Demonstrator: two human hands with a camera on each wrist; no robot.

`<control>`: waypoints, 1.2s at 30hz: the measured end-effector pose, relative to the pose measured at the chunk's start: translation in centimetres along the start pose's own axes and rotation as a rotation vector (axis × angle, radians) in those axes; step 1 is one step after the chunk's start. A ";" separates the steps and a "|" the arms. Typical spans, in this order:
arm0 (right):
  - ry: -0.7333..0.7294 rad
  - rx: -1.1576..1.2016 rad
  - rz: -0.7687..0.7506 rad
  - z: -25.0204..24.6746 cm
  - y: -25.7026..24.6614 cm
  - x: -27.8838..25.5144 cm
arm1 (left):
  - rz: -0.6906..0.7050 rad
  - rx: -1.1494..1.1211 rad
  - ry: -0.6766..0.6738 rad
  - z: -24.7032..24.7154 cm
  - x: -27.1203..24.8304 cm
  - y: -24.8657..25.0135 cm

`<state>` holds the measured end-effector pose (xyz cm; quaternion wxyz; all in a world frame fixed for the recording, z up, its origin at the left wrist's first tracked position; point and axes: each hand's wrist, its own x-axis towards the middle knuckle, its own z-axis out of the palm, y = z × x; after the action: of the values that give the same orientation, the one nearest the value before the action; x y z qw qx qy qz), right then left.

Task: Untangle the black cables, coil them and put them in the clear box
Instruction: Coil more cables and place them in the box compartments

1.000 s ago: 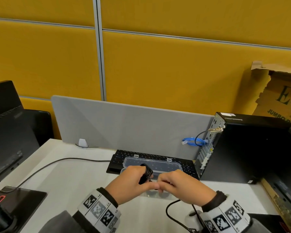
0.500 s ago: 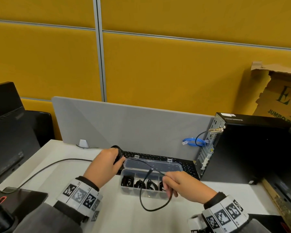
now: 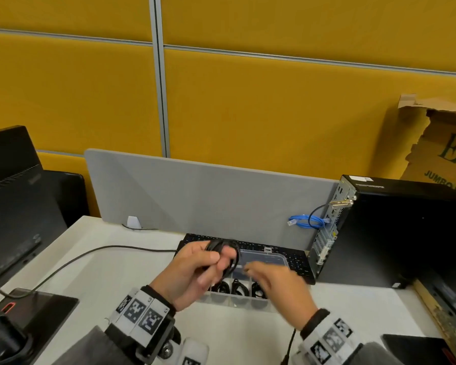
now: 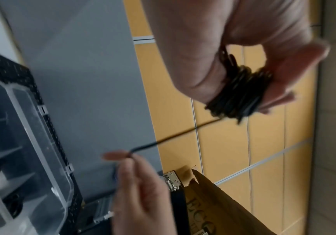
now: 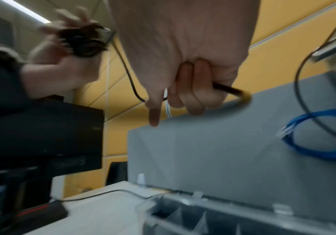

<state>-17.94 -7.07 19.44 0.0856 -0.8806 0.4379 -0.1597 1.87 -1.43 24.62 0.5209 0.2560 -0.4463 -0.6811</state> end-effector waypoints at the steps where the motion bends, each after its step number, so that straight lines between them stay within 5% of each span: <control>1: -0.070 0.004 -0.060 0.6 -1.0 -0.3 | 0.049 -0.073 0.105 0.3 0.6 -0.2; 4: -0.198 0.057 -0.237 1.6 -3.6 -1.4 | 0.131 -0.088 0.445 0.3 2.1 -0.7; 7: -0.066 0.059 -0.296 0.4 -4.3 -1.7 | 0.122 0.423 0.578 -1.5 2.4 -1.7; 11: 0.261 0.001 -0.320 -2.1 -3.3 -0.4 | 0.019 0.788 0.361 -2.1 1.7 -2.8; 14: 0.267 0.069 -0.197 -3.4 -2.7 1.1 | -0.127 0.600 0.036 -1.3 1.1 -2.2; 17: 0.054 0.080 -0.052 -3.6 -1.2 1.9 | -0.075 0.314 -0.010 -0.8 0.4 -0.6; 21: -0.309 0.093 -0.024 -2.0 -1.1 1.3 | 0.234 -0.159 0.312 -0.8 1.6 1.2; 24: -0.423 0.083 -0.142 -1.1 -3.7 -0.2 | 0.287 0.315 0.424 -1.5 2.6 0.7; 26: -0.327 0.065 -0.212 -2.1 -5.2 -0.6 | 0.194 0.727 0.313 -2.2 2.4 -0.7; 28: -0.103 0.107 -0.189 -3.1 -5.0 -0.1 | 0.013 0.902 0.147 -2.9 1.8 -1.6; 31: 0.034 0.338 -0.122 -3.9 -3.9 0.8 | -0.170 0.677 -0.096 -2.3 0.9 -1.9; 36: -0.185 0.628 -0.141 -3.4 -3.6 0.7 | -0.237 0.484 -0.231 -1.1 0.3 -1.4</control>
<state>-16.10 -5.49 23.78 0.3807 -0.8502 0.2957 -0.2118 1.99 -1.95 22.94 0.3074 0.3439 -0.6191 -0.6356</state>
